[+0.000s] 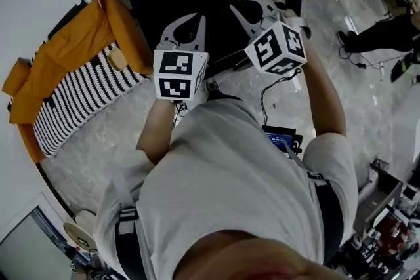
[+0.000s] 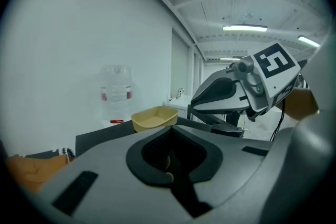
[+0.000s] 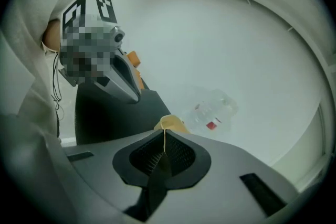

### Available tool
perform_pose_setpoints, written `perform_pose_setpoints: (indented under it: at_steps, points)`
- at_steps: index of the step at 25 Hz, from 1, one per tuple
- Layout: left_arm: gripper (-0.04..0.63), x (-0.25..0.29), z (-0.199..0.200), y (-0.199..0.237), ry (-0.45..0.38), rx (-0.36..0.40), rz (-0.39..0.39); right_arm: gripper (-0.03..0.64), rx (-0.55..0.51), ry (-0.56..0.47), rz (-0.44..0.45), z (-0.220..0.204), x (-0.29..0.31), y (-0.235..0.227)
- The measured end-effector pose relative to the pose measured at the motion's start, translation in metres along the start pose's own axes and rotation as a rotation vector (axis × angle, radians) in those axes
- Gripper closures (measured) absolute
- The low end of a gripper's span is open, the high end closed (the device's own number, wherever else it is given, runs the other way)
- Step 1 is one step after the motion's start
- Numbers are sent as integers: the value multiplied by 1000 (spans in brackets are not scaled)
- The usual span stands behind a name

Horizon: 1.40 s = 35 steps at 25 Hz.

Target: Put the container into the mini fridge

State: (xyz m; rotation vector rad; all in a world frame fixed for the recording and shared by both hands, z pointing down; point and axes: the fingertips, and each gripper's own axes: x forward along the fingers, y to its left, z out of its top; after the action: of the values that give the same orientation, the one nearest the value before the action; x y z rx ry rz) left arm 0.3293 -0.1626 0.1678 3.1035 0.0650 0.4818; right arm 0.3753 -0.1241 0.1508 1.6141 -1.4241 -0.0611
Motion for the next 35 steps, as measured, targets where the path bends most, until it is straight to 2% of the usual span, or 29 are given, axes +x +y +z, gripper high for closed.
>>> perform_pose_setpoints:
  at_steps: [4, 7, 10, 15, 18, 24, 28, 35]
  points:
    - [583, 17, -4, 12, 17, -22, 34, 576, -107, 21, -11, -6, 32, -13]
    - [583, 26, -8, 18, 27, -46, 52, 574, -215, 59, 15, -17, 54, -16]
    - [583, 37, -12, 23, 27, -58, 71, 481, -293, 82, 64, -29, 75, -14]
    - [583, 51, -13, 23, 47, -73, 72, 487, -363, 134, 184, -48, 94, -6]
    - [583, 54, -11, 23, 48, -72, 80, 517, -423, 157, 219, -51, 99, -7]
    - [583, 50, -12, 15, 51, -82, 105, 521, -473, 188, 280, -57, 107, 0]
    - [583, 47, -18, 12, 67, -96, 101, 546, -480, 189, 242, -59, 112, -5]
    - [583, 34, -32, 6, 78, -109, 149, 563, -478, 159, 252, -57, 104, 10]
